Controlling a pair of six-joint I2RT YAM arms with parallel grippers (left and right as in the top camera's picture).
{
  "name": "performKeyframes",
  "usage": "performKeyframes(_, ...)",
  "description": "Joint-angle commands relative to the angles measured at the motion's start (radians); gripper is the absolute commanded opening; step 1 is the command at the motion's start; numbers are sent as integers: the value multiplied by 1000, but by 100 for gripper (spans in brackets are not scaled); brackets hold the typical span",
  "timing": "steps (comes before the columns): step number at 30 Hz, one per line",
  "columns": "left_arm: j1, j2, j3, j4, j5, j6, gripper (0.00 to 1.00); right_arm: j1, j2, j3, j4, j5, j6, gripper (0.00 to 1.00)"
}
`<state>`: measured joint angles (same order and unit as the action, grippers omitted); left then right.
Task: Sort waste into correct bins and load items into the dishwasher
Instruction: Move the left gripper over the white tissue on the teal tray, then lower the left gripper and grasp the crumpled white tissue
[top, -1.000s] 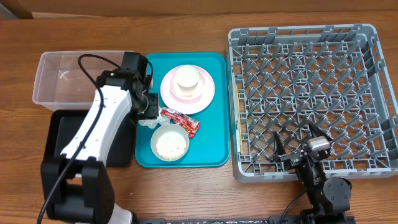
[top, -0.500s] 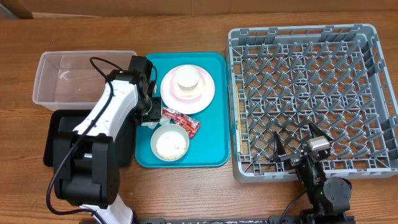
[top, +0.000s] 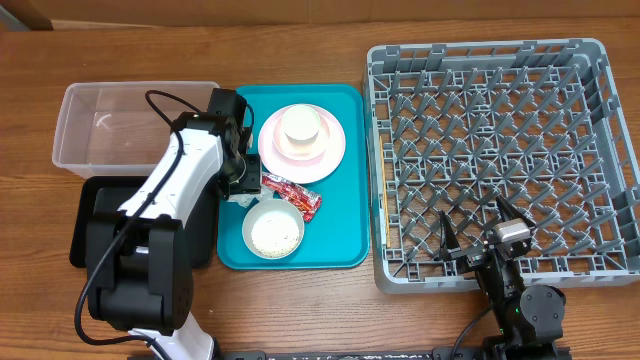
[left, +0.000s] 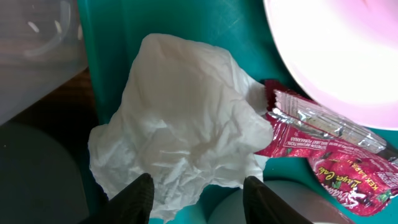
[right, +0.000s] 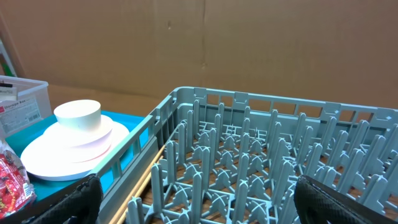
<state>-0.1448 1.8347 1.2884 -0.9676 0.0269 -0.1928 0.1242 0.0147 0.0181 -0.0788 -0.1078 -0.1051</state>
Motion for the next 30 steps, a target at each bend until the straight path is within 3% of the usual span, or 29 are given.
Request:
performKeyframes(1,-13,11,-6,5,18,-14,49,-4,-12,-10,5,-6,0,100)
performKeyframes(30,-15,11,-23,42,18,-25,49,-4,-12,-10,5,-6,0,100)
